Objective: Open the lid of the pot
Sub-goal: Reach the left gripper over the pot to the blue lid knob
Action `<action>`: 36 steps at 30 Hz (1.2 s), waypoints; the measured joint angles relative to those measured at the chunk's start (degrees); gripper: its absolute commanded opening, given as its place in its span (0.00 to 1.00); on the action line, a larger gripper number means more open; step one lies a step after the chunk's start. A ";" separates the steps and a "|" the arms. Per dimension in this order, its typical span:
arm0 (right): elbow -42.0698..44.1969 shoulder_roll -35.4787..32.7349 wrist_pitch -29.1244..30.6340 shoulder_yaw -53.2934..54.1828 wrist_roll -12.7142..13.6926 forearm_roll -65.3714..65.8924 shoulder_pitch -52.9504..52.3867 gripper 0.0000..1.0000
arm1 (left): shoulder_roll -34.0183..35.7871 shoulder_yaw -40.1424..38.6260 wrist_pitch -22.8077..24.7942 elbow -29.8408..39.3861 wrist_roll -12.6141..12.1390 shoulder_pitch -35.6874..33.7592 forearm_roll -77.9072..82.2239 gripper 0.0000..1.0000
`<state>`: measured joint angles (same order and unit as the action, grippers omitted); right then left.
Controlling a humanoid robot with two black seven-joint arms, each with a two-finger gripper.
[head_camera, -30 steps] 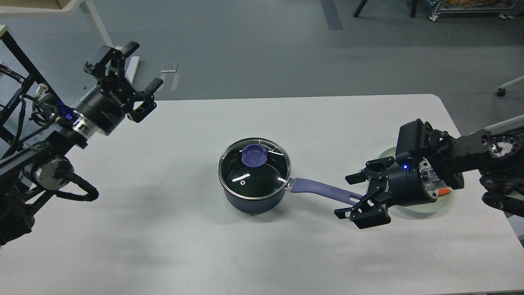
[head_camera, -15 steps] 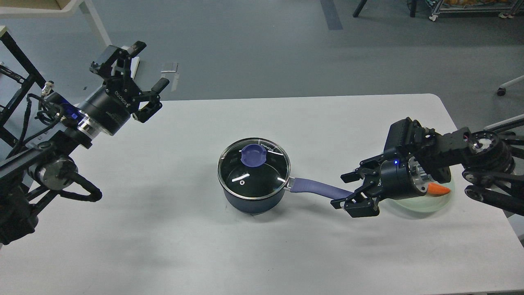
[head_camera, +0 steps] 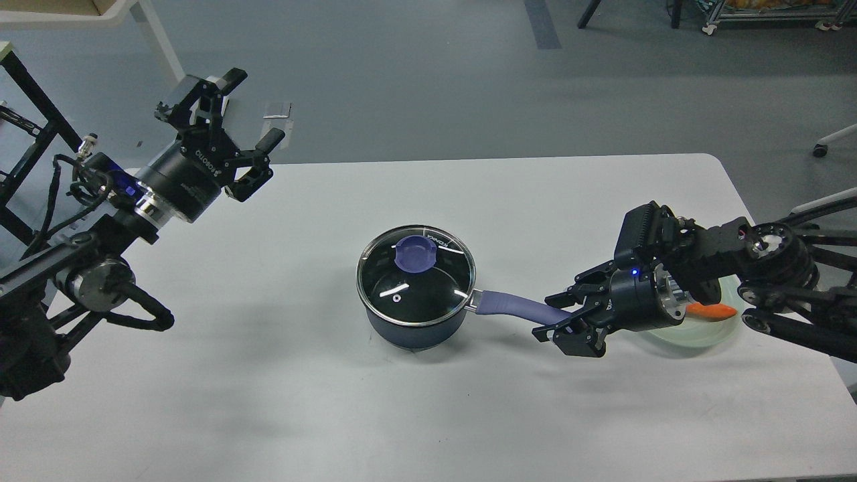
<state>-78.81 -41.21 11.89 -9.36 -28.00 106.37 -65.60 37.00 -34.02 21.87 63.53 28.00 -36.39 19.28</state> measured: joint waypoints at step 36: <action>1.48 1.47 -0.66 -0.77 0.01 0.06 0.16 0.27 | -1.86 16.87 -29.83 10.93 0.03 -13.65 91.05 0.99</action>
<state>-77.33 -39.74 11.23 -10.13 -27.99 106.43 -65.44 35.14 -17.15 -7.96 74.46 28.03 -50.04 110.33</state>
